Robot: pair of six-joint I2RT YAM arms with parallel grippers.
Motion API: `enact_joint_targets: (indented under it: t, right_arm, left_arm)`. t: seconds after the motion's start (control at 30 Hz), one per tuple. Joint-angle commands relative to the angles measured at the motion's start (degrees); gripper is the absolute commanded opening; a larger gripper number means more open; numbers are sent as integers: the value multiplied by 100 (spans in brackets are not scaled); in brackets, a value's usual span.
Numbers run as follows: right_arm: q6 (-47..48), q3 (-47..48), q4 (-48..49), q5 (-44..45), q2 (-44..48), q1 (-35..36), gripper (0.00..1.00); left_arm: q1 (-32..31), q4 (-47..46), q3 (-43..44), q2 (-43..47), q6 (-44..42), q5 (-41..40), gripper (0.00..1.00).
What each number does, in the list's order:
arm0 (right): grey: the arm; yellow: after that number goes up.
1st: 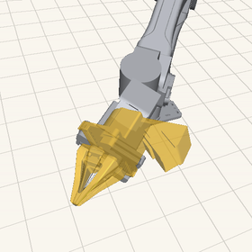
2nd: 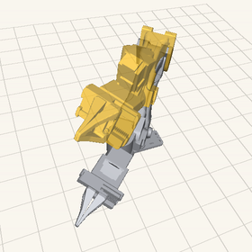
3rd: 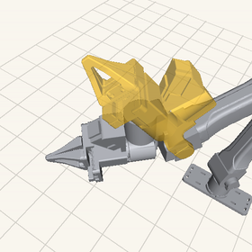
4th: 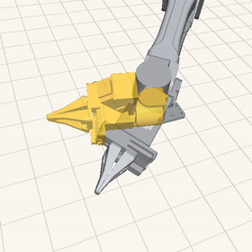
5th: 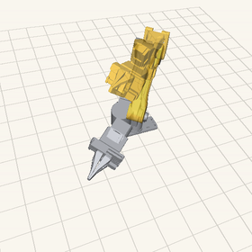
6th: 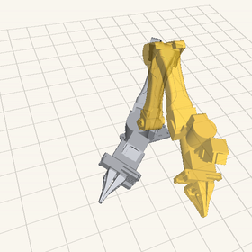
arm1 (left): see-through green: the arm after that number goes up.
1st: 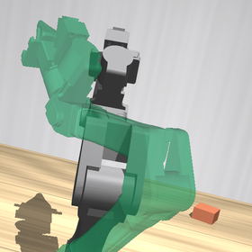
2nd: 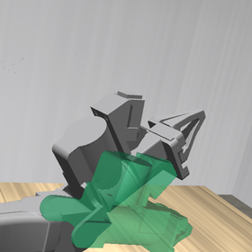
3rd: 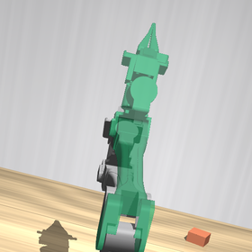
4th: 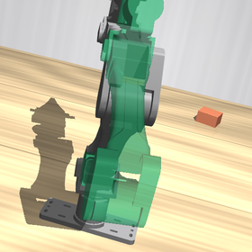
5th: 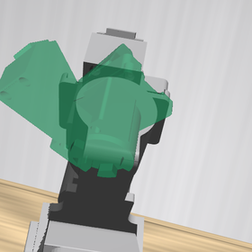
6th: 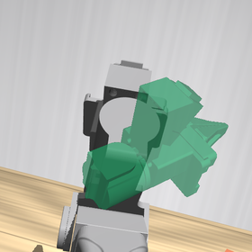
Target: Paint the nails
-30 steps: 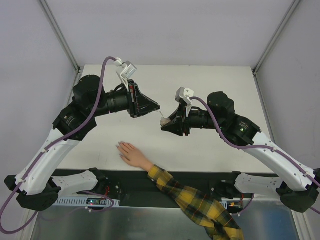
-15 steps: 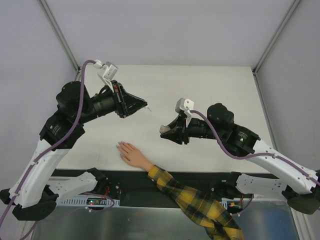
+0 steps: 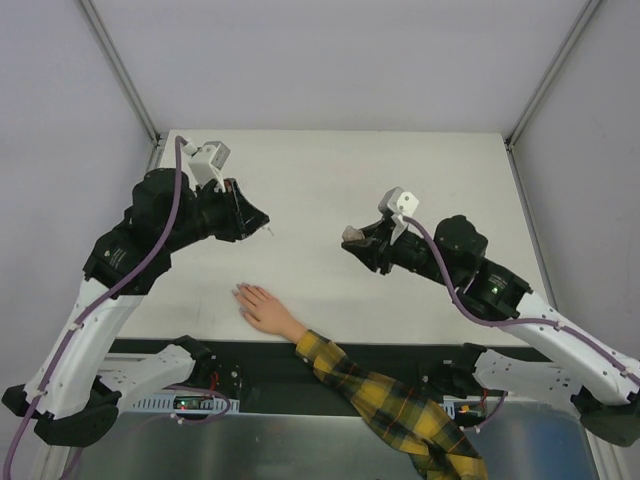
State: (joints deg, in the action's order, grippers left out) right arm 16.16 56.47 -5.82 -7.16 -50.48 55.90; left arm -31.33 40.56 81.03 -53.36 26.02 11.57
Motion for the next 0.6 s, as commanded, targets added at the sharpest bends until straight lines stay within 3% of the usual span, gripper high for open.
enact_joint_targets:
  t: [0.0,0.33,0.57]
  right_arm:
    - [-95,-4,380,-285,82,-833,0]
    - [-614,786,311,-1016,-454,-2468,0]
    - [-763,1709,-612,-446,-955,-2540,0]
  left_arm:
    - [180,453,-385,-139,104,-805,0]
    - [567,647,-1835,-157,1124,-1622,0]
    - [778,-179,-3407,-113,1274,-2229,0]
